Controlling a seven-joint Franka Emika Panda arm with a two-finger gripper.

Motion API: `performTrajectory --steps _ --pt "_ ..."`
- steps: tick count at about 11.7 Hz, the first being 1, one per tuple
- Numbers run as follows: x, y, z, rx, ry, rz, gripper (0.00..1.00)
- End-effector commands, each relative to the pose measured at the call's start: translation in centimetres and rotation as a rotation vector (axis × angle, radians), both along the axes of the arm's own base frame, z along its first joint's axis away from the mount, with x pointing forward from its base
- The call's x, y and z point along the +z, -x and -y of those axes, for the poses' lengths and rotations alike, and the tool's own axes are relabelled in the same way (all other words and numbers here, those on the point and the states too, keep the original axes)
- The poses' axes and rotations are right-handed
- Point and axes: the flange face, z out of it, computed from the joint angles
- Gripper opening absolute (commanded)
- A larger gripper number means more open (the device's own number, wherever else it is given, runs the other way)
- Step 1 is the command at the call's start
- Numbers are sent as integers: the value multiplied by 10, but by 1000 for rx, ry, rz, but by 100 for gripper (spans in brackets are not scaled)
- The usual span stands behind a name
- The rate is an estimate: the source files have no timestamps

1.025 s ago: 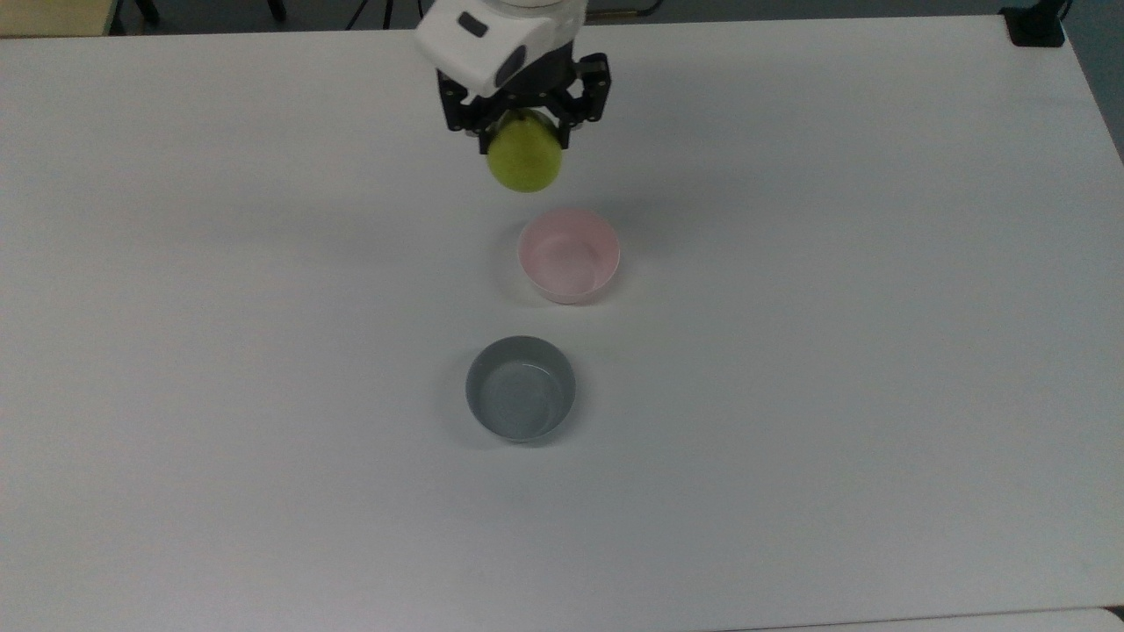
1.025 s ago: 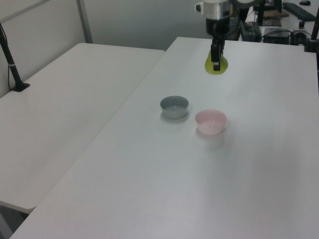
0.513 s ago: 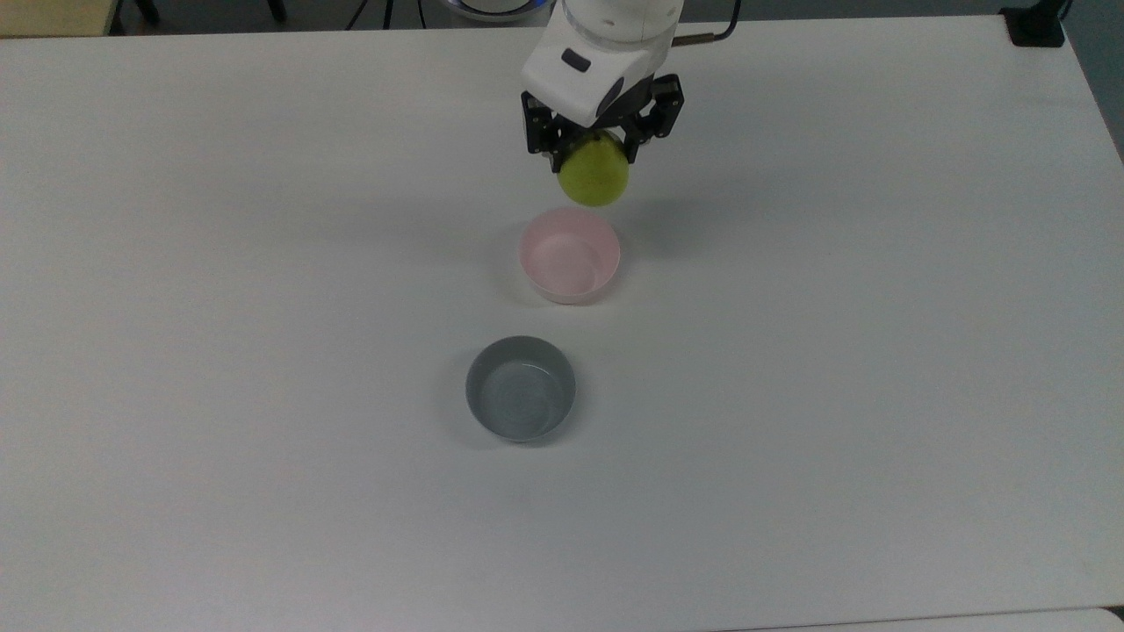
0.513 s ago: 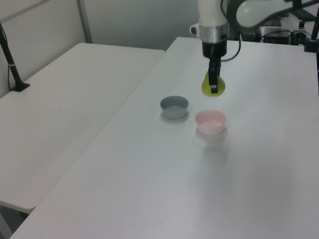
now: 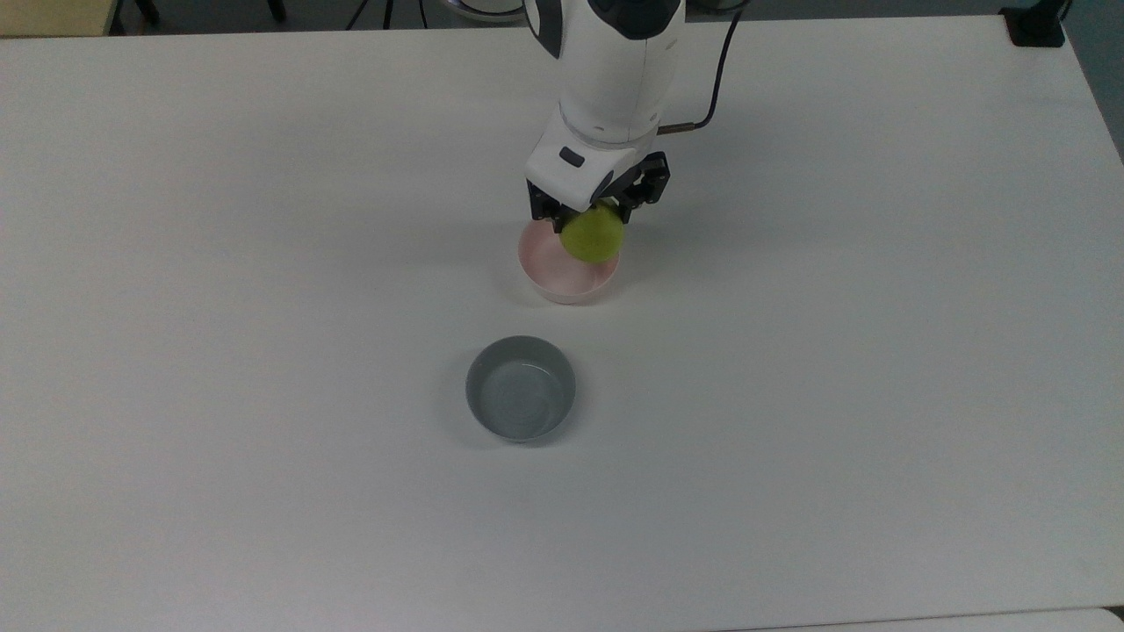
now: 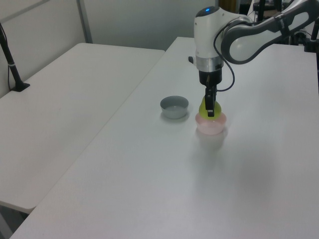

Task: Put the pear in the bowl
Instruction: 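Lower the held pear into the pink bowl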

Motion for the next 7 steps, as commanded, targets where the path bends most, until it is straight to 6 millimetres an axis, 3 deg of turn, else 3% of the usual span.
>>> performTrajectory --steps 1,7 --pt "-5 0 3 -17 4 19 64" --pt "-22 1 16 -15 33 8 64"
